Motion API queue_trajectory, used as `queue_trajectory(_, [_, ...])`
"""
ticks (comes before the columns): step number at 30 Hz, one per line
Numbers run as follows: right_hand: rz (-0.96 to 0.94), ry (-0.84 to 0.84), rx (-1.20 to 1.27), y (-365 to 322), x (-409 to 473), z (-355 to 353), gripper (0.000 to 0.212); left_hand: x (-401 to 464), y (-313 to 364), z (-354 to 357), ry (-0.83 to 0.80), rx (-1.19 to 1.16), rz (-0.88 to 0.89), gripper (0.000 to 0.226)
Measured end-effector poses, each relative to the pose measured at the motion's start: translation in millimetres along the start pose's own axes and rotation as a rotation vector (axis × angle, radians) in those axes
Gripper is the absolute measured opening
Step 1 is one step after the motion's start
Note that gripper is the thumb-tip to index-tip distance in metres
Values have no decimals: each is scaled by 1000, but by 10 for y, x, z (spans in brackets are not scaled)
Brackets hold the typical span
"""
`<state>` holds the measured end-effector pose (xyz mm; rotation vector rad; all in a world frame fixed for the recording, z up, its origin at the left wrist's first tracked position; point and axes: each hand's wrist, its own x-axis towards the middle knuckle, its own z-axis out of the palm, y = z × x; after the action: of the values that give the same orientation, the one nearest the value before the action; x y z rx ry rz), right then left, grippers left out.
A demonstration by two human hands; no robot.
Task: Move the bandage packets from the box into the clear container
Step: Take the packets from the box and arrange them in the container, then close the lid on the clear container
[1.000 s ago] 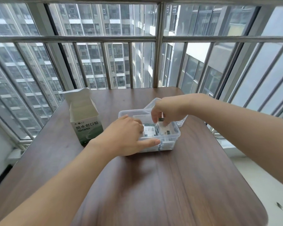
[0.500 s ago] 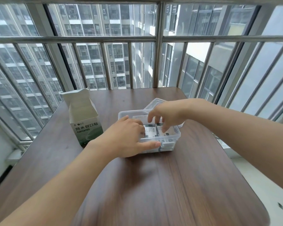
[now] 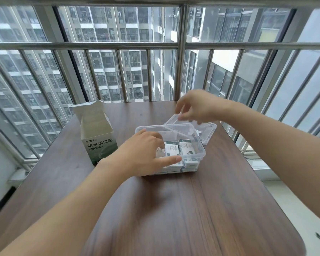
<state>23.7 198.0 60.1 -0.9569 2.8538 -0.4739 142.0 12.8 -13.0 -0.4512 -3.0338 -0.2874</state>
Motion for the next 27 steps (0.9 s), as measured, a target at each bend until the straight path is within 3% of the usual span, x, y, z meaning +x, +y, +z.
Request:
queue_trajectory(2, [85, 227, 17, 219, 55, 15, 15, -19, -43, -42, 136, -95, -42, 73])
queue_trajectory(3, [153, 251, -7, 328, 74, 59, 27, -22, -74, -60, 239, -149, -77, 62])
queue_trajectory(5, [319, 104, -40, 535, 67, 240, 70, -19, -129, -67, 468, -283, -176, 38])
queue_trajectory(7, [441, -59, 9, 702, 31, 436, 97, -15, -156, -39, 586, -427, -304, 34])
queue_trajectory(10, [466, -103, -23, 887, 9, 676, 93, -30, -187, 51, 558, -638, -450, 49])
queue_trajectory(13, [435, -57, 51, 924, -43, 696, 64, -28, -229, 151, 478, -828, -518, 55])
queue_trajectory(15, [421, -20, 72, 905, -92, 660, 57, -25, -242, 193, 461, -882, -555, 51])
queue_trajectory(19, [467, 78, 39, 929, -130, 642, 94, -39, -219, 209, 485, -941, -580, 39])
queue_trajectory(22, [551, 266, 395, 878, -180, 476, 87, -40, -208, 204, 494, -948, -614, 30])
queue_trajectory(25, [305, 224, 684, 671, -248, 238, 99, -47, -179, 188, 482, -930, -633, 20])
queue_trajectory(27, [97, 80, 591, 401, -364, 153, 106, -65, -136, 140, 481, -940, -635, 29])
